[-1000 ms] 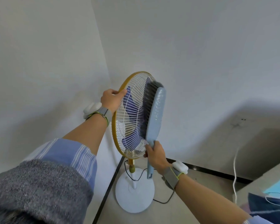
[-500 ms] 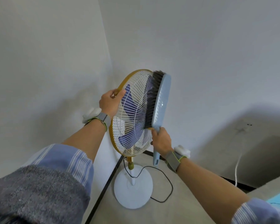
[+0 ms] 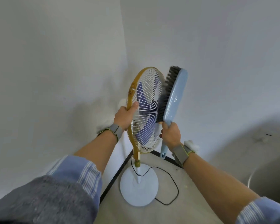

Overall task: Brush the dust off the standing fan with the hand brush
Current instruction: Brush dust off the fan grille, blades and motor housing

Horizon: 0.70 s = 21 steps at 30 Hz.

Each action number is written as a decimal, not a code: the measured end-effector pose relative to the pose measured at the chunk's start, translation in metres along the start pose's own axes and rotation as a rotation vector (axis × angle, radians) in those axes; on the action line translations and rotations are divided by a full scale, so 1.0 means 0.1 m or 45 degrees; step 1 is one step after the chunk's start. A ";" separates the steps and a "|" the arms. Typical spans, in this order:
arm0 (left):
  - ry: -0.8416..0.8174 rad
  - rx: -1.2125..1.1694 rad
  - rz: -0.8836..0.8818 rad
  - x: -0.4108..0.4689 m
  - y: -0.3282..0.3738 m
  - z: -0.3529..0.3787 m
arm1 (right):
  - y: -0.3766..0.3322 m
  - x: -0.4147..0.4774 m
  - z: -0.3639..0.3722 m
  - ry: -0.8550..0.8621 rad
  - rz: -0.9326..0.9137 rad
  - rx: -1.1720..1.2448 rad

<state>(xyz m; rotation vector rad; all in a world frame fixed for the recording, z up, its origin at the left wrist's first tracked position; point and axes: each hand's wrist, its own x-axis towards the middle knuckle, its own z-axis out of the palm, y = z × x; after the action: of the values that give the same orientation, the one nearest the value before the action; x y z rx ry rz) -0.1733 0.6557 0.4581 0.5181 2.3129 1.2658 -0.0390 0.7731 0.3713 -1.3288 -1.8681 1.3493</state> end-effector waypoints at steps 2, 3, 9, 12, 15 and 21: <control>-0.023 -0.006 -0.024 0.02 0.08 0.05 | -0.07 -0.27 -0.02 -0.011 -0.046 0.140; -0.028 -0.009 -0.030 0.03 0.11 0.09 | -0.08 -0.38 -0.03 -0.020 -0.082 0.214; -0.078 -0.094 -0.103 0.13 0.27 0.22 | -0.04 -0.80 -0.02 -0.236 -0.083 0.551; -0.089 -0.104 -0.121 0.19 0.32 0.24 | 0.13 -0.95 0.03 -0.392 0.021 0.501; -0.082 -0.073 -0.145 0.24 0.34 0.26 | 0.44 -0.92 0.09 -0.415 0.209 0.365; -0.087 -0.042 -0.163 0.29 0.39 0.30 | 0.67 -0.60 -0.03 -0.044 0.230 0.194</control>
<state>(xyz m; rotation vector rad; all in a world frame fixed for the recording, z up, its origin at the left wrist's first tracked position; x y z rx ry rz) -0.1767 0.7118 0.4709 0.3889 2.2271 1.2053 0.0176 0.7233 0.3211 -1.4305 -1.6624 1.5806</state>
